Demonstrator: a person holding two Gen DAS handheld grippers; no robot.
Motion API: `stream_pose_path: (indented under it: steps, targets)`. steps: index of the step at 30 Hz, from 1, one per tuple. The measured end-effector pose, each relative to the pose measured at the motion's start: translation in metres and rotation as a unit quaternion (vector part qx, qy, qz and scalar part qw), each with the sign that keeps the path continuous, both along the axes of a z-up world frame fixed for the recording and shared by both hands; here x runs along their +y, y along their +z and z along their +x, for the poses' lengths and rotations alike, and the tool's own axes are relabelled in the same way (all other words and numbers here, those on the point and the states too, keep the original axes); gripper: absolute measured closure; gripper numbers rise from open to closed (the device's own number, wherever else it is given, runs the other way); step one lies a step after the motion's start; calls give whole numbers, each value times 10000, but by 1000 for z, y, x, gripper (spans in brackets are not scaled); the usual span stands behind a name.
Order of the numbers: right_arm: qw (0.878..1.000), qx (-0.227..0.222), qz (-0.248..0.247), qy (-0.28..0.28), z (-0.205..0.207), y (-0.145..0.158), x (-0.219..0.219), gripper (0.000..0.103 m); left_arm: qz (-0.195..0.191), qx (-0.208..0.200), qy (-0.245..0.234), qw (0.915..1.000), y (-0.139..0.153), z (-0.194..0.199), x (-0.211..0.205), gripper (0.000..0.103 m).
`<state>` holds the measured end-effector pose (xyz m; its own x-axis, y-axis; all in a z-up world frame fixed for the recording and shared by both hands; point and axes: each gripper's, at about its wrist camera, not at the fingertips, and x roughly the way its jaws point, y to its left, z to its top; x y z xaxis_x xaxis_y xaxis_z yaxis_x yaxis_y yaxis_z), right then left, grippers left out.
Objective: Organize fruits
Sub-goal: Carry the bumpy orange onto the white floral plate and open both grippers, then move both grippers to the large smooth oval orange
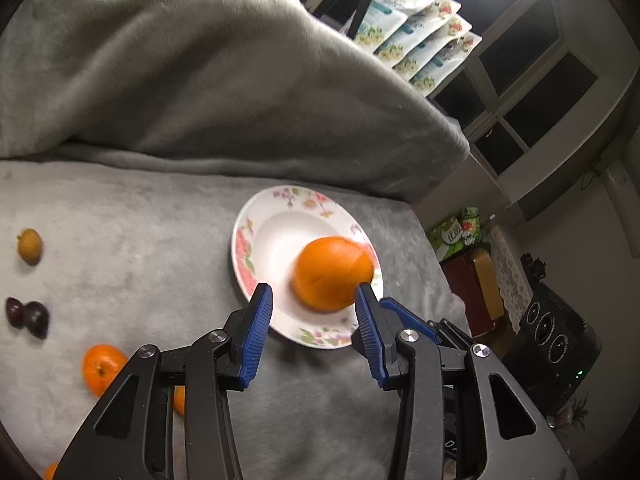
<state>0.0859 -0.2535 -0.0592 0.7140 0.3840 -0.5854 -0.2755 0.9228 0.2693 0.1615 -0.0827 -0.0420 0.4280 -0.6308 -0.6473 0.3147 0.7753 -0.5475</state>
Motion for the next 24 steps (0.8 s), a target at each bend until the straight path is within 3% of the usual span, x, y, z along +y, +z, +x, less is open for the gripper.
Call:
stream_pose_path:
  steps: [4, 6, 8, 12, 18, 24]
  targets:
    - [9999, 57, 34, -86, -5, -1, -5, 49, 25, -101, 76, 9999, 6, -5, 8, 63]
    - [9999, 36, 41, -132, -10, 0, -10, 38, 48, -139, 101, 9998, 8, -8, 12, 63]
    - [9998, 12, 21, -186, -14, 2, -13, 37, 113, -189, 106, 9997, 9, -13, 14, 59]
    - [9996, -29, 77, -267, -22, 5, -19, 22, 146, -258, 203, 9994, 11, -18, 22, 44]
    - [9997, -13, 70, -251, -28, 9, -19, 16, 266, -443, 434, 9977, 14, -30, 38, 40]
    - [9999, -14, 75, -110, -33, 12, -12, 16, 493, -907, 698, 9922, 22, -50, 57, 36]
